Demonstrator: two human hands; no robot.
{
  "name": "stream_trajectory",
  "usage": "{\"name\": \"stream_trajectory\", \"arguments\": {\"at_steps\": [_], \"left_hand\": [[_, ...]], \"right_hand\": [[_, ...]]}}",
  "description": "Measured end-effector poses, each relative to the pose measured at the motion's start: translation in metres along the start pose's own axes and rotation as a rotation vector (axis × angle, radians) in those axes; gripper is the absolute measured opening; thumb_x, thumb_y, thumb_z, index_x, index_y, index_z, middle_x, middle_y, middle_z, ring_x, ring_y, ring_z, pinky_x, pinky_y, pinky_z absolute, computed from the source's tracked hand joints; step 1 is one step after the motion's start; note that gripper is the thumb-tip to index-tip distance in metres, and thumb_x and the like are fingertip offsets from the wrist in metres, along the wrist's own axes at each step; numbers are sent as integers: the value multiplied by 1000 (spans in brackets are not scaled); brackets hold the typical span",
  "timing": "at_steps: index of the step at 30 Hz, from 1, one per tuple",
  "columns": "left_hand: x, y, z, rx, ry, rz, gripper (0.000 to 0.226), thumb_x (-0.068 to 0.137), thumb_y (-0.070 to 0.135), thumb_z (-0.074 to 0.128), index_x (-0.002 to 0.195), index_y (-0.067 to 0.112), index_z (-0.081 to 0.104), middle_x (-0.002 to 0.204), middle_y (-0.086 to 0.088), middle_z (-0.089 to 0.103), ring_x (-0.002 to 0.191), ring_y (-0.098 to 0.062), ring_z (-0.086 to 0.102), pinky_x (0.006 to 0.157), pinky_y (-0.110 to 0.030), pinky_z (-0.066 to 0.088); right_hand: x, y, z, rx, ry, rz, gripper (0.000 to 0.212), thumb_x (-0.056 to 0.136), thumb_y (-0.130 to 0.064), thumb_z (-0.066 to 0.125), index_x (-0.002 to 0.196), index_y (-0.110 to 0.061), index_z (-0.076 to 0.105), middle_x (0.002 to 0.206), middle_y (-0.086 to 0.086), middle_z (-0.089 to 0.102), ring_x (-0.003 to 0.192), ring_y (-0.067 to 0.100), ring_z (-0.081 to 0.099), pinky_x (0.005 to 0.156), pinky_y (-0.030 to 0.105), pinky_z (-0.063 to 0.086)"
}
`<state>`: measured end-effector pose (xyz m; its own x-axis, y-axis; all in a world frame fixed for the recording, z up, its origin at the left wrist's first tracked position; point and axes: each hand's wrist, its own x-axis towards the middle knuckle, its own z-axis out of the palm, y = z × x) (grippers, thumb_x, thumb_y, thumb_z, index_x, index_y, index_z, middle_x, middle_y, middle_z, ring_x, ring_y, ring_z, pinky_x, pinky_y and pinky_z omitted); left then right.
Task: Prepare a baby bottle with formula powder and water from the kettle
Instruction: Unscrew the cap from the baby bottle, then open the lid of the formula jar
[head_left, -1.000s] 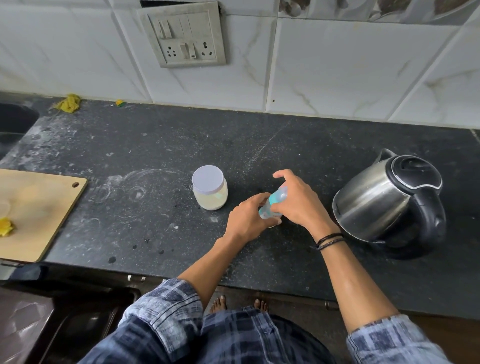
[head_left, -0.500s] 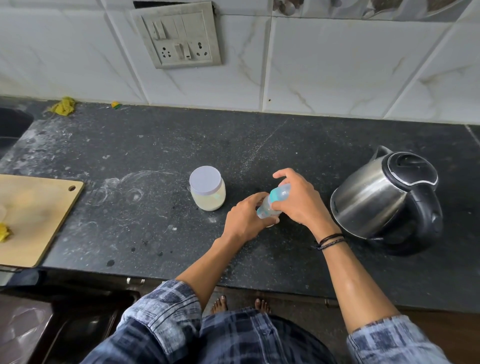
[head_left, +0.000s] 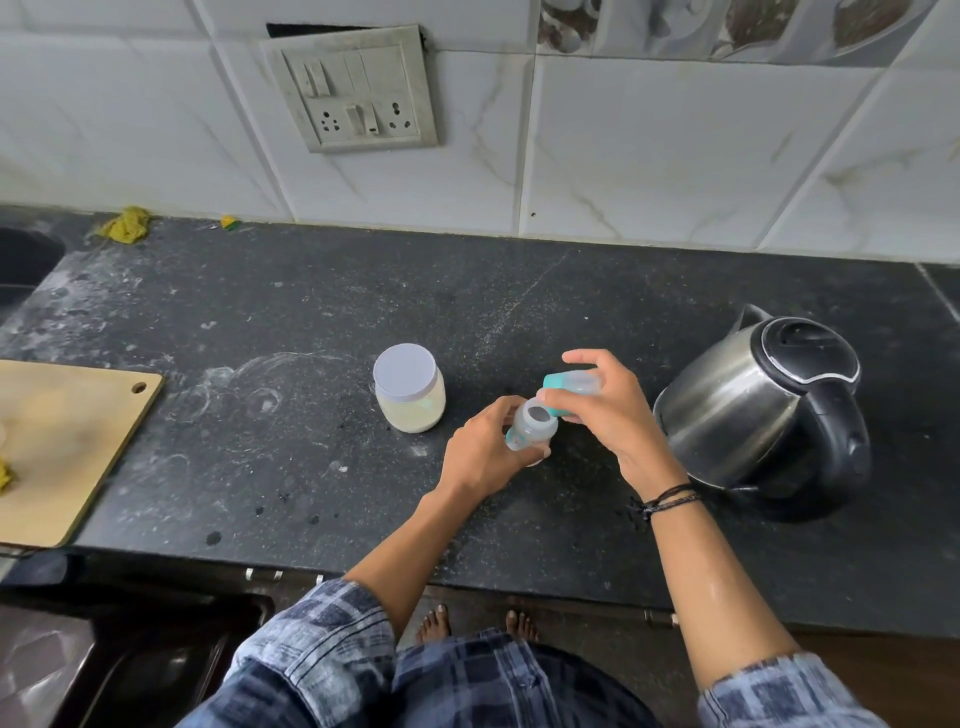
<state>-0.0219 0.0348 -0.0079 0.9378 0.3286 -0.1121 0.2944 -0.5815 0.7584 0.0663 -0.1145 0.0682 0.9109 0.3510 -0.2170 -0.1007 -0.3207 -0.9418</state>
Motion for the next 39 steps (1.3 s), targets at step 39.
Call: {"name": "stream_trajectory", "arguments": {"at_steps": [39], "left_hand": [[-53, -25, -3, -360, 283, -141, 40, 89, 34, 75, 126, 34, 61, 123, 18, 69, 115, 1, 64, 98, -32, 55]], "right_hand": [[60, 54, -6, -917, -183, -40, 66, 78, -30, 91, 134, -21, 57, 135, 11, 52, 122, 36, 52, 93, 43, 49]]}}
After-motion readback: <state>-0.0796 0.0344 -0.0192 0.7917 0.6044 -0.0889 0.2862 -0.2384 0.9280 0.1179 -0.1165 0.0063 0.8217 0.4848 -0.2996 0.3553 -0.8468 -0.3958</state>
